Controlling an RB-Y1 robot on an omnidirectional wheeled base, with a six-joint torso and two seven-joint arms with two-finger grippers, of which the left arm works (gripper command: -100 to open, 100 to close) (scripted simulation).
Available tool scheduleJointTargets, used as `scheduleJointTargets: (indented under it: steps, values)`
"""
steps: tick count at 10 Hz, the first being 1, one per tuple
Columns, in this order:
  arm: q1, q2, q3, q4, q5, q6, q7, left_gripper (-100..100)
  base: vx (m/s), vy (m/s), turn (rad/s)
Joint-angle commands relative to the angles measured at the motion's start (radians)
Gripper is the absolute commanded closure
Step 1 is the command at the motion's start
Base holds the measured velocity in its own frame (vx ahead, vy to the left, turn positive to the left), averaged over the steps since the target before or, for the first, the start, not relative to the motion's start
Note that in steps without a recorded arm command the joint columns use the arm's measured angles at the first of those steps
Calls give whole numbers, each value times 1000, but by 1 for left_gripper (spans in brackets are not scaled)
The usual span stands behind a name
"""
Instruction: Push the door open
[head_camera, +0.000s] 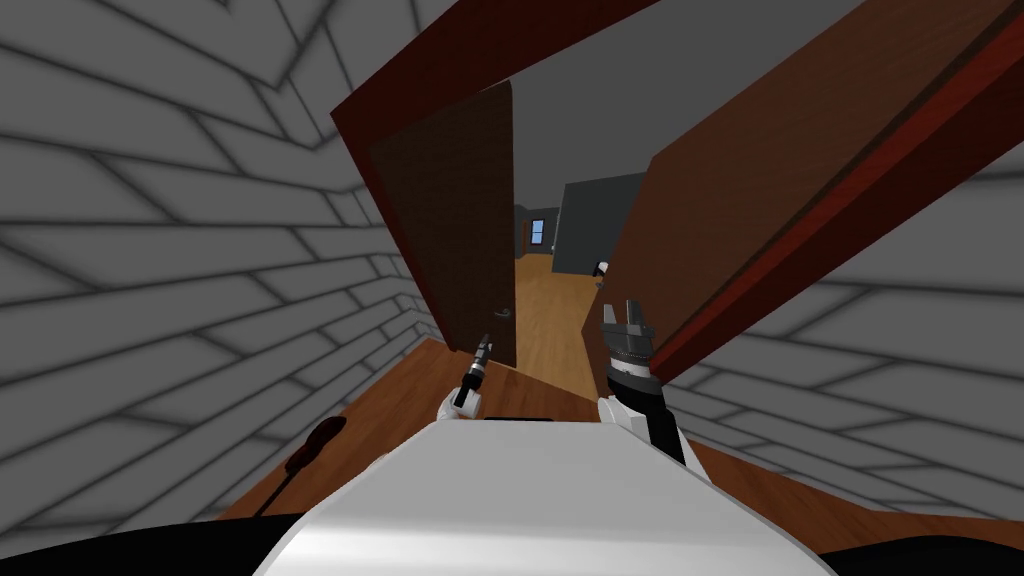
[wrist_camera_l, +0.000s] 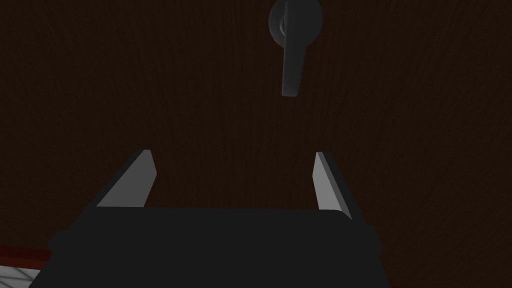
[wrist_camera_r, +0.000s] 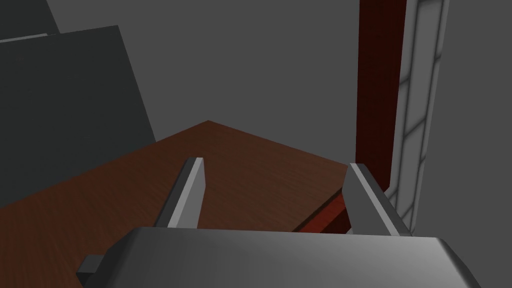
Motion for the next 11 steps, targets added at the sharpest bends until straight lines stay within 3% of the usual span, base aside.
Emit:
scheduleJointTargets:
  steps: [1, 10, 11]
  values:
    - [-17, 0, -7, 39, -1, -9, 5, -100, 70, 62, -66]
    - [-96, -5, -40, 224, -6, -55, 22, -100, 59, 55, -63]
    - [-92, -4, -37, 214, -5, -53, 20, -100, 24, 29, -15]
